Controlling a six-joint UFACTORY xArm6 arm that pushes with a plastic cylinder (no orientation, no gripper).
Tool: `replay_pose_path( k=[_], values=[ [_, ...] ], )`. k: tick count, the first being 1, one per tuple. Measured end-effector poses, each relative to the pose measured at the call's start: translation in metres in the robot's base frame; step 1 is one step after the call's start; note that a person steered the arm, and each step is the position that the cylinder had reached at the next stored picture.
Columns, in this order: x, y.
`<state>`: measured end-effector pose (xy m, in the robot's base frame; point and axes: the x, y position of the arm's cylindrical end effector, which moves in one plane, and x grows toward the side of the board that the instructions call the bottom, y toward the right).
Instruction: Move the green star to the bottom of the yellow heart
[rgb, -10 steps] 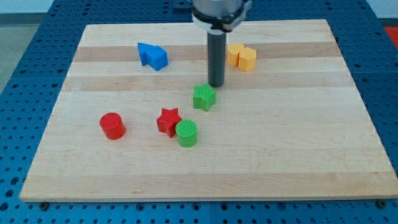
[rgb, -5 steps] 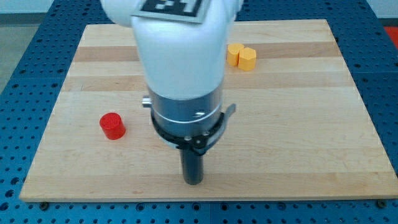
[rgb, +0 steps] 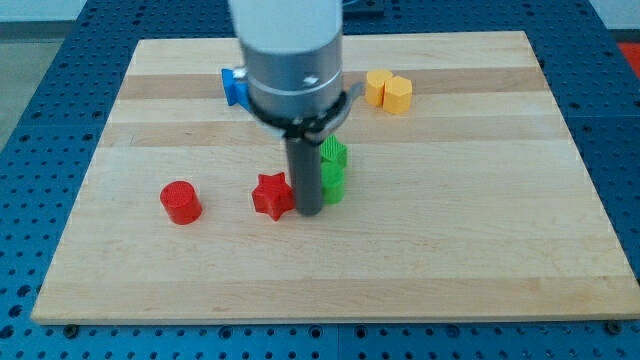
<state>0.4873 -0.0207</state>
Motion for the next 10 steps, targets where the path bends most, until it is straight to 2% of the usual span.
replay_pose_path(
  k=[1, 2, 3, 4, 5, 6, 7, 8, 10],
  values=[
    [-0.050, 0.026],
    [-0.081, 0.039],
    [-0.082, 0.039],
    [-0.053, 0.039],
    [0.004, 0.029],
    [-0.009, -0.007],
    [-0.079, -0.016],
    [-0.089, -0.016],
    [-0.097, 0.042]
  ],
)
